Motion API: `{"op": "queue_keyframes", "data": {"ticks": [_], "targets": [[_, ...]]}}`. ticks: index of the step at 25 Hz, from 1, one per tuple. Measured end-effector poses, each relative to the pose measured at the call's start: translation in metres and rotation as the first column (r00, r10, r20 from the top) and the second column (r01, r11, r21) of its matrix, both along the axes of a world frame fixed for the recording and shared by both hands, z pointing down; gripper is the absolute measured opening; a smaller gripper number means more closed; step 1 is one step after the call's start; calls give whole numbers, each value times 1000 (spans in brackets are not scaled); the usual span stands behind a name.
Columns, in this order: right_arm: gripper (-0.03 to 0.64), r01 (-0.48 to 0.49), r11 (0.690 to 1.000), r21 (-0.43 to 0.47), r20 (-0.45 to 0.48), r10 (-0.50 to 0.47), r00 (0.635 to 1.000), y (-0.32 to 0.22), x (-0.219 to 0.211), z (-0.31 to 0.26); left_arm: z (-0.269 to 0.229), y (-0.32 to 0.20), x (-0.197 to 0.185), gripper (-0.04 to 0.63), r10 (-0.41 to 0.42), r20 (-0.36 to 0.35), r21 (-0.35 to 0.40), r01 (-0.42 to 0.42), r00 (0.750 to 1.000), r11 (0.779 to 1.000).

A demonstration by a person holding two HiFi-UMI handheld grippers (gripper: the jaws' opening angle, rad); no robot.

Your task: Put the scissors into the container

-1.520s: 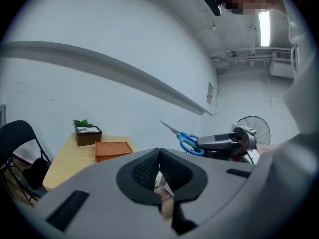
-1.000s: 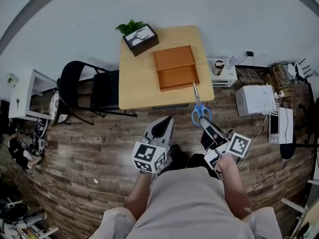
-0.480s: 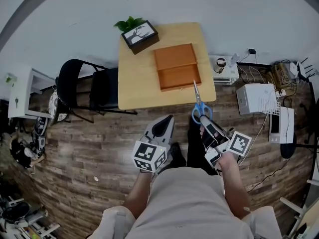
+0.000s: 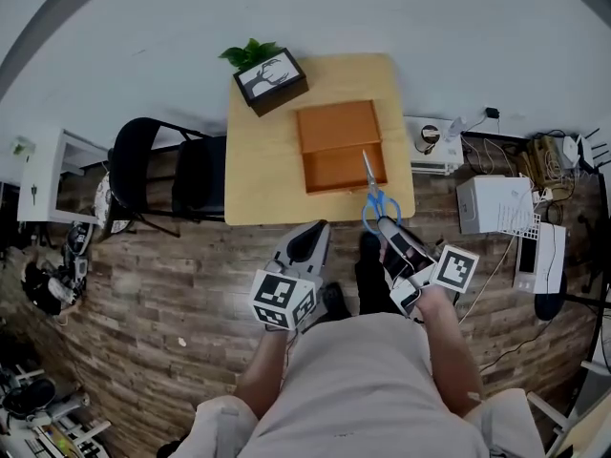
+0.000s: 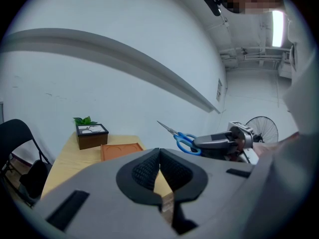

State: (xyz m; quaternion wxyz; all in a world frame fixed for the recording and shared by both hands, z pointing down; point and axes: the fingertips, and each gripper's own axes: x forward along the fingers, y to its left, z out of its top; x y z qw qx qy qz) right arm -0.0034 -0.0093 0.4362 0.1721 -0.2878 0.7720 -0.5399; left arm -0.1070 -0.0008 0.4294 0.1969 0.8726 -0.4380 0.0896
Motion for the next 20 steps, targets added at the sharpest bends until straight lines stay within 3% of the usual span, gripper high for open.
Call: {"op": "queue_keyframes", "data": {"ticks": [12, 20], "targets": [[41, 147, 989, -23, -21, -147, 989, -90, 9, 22, 6, -77, 16, 8, -96, 29, -30, 97, 995, 995], [41, 286, 958, -34, -64, -288, 956, -120, 16, 48, 12, -100, 28, 8, -187, 41, -42, 188, 982, 981]]}}
